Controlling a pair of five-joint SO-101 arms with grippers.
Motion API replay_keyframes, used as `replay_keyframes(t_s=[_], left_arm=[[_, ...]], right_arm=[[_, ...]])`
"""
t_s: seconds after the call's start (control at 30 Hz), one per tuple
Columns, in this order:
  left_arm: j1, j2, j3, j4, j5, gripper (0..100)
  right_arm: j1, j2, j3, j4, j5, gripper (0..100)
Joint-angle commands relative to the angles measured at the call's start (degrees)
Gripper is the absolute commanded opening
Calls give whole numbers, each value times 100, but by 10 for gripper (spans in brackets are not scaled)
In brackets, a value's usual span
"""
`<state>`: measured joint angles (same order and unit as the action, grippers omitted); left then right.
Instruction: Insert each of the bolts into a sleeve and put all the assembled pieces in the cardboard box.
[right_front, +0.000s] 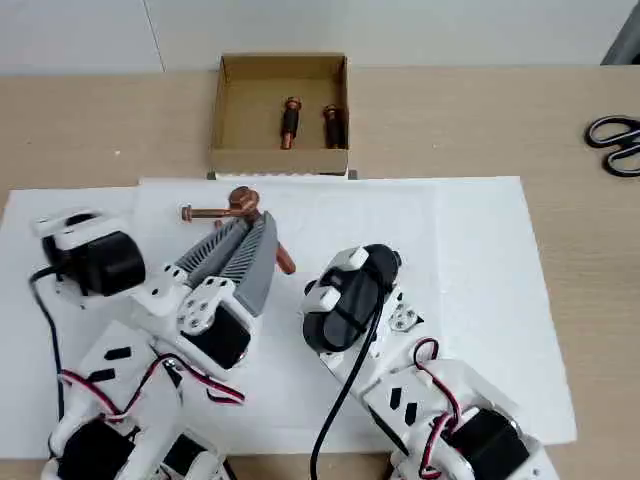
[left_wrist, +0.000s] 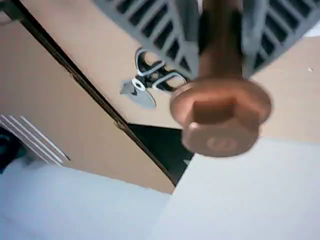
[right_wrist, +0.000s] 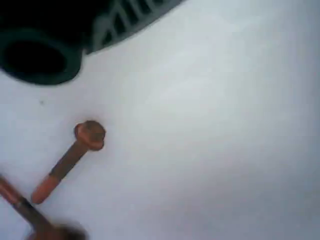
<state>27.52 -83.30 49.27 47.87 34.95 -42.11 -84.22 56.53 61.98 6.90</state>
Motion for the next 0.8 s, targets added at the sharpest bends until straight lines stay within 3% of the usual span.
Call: replay_keyframes(t_s=[0.0, 0.77], left_arm=[[141, -35, 4, -26, 35, 6], [167, -70, 418, 316, 97, 6]], right_arm=[[-40, -4, -62, -259, 167, 2], [-409, -13, -246, -374, 176, 2]])
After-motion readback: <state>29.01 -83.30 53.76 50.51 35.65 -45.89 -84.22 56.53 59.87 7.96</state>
